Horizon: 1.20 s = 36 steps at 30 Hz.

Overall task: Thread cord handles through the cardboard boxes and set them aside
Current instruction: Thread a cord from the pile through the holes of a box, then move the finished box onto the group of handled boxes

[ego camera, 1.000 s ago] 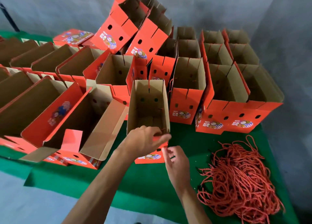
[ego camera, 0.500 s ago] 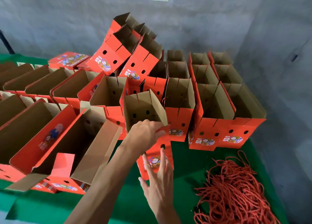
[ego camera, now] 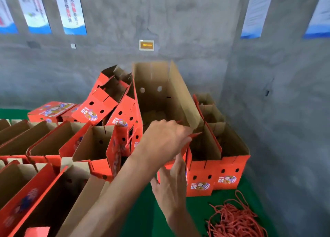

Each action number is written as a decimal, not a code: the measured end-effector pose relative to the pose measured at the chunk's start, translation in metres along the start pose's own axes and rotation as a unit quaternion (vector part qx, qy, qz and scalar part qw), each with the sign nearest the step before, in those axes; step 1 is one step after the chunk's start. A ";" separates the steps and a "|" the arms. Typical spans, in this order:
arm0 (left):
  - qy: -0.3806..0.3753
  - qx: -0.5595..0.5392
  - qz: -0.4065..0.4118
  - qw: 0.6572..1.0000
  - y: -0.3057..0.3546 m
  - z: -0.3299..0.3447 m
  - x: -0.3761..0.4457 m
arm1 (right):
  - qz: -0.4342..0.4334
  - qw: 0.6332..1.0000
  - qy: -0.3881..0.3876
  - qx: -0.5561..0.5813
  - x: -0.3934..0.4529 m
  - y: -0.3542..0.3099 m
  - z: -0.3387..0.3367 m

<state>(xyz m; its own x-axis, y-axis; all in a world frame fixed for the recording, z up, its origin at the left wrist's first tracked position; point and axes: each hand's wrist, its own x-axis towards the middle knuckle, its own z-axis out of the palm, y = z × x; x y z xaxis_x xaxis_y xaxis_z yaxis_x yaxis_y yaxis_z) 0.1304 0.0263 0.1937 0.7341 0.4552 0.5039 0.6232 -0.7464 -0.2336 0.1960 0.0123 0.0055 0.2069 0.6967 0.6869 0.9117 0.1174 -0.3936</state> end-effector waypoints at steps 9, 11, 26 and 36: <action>0.002 -0.091 0.074 0.993 0.048 0.026 0.112 | 0.060 0.994 0.079 -0.053 0.074 0.099 -0.059; -0.001 -0.121 0.072 0.990 0.066 0.037 0.133 | 0.081 0.993 0.066 -0.063 0.080 0.125 -0.075; 0.054 -0.122 0.009 0.991 0.136 0.104 0.207 | 0.171 0.984 0.037 0.027 0.096 0.204 -0.130; 0.102 -0.183 -0.096 0.973 0.077 0.110 0.161 | 0.067 0.994 0.028 0.085 0.093 0.166 -0.087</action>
<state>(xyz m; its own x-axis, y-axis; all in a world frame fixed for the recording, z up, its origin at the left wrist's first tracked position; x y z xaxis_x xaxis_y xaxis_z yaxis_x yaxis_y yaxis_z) 0.3266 0.0953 0.1658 0.5219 0.5248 0.6724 0.5777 -0.7975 0.1740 0.3978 0.0349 0.0575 0.3471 0.6738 0.6524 0.8024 0.1467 -0.5785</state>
